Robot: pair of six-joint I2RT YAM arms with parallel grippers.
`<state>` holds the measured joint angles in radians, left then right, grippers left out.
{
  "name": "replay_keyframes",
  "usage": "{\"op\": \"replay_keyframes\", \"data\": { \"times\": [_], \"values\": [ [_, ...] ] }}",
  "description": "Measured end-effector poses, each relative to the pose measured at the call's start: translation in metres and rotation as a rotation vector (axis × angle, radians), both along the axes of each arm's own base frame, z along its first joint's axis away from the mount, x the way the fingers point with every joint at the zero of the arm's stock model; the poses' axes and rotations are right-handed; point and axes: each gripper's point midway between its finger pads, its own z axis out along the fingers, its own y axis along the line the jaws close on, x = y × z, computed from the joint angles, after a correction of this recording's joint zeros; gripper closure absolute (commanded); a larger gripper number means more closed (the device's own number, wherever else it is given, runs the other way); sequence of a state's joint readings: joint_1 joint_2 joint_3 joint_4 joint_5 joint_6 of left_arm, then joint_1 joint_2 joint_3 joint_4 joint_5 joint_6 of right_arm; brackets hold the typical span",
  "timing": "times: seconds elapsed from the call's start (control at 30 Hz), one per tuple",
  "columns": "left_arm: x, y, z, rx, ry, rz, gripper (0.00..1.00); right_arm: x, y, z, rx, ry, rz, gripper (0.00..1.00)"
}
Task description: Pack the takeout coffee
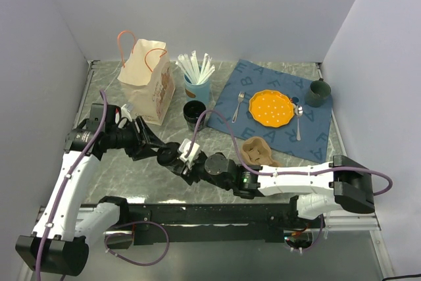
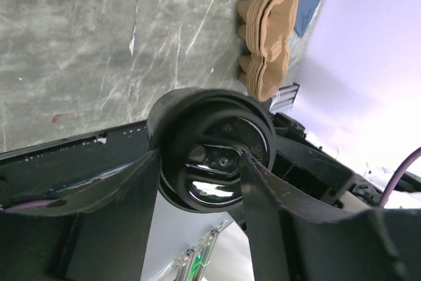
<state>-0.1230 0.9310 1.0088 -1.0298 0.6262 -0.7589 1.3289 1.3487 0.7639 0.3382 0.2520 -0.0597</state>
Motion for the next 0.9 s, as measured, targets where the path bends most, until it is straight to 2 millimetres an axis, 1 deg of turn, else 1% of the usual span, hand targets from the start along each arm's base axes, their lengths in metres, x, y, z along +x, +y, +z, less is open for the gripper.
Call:
{"op": "replay_keyframes", "data": {
  "times": [0.07, 0.27, 0.47, 0.57, 0.77, 0.9],
  "values": [
    [-0.004, -0.001, 0.0, -0.007, 0.004, -0.01, 0.44, 0.001, 0.001, 0.004, 0.007, -0.023, 0.004, 0.39],
    [-0.007, 0.002, -0.005, 0.015, 0.017, -0.017, 0.48, 0.003, 0.001, 0.005, -0.004, -0.057, 0.015, 0.4],
    [-0.008, 0.007, -0.012, 0.055, 0.031, -0.007, 0.44, 0.004, 0.0, 0.004, -0.006, -0.07, 0.014, 0.41],
    [-0.009, 0.012, -0.017, 0.087, 0.057, 0.009, 0.44, 0.005, -0.001, 0.003, -0.008, -0.078, 0.009, 0.41],
    [-0.004, 0.017, -0.017, 0.124, 0.063, 0.026, 0.46, 0.006, 0.0, 0.007, 0.003, -0.095, 0.011, 0.42],
    [0.0, 0.016, -0.017, 0.118, 0.047, 0.023, 0.48, 0.006, 0.0, 0.007, 0.002, -0.095, 0.012, 0.43]
  ]
}}
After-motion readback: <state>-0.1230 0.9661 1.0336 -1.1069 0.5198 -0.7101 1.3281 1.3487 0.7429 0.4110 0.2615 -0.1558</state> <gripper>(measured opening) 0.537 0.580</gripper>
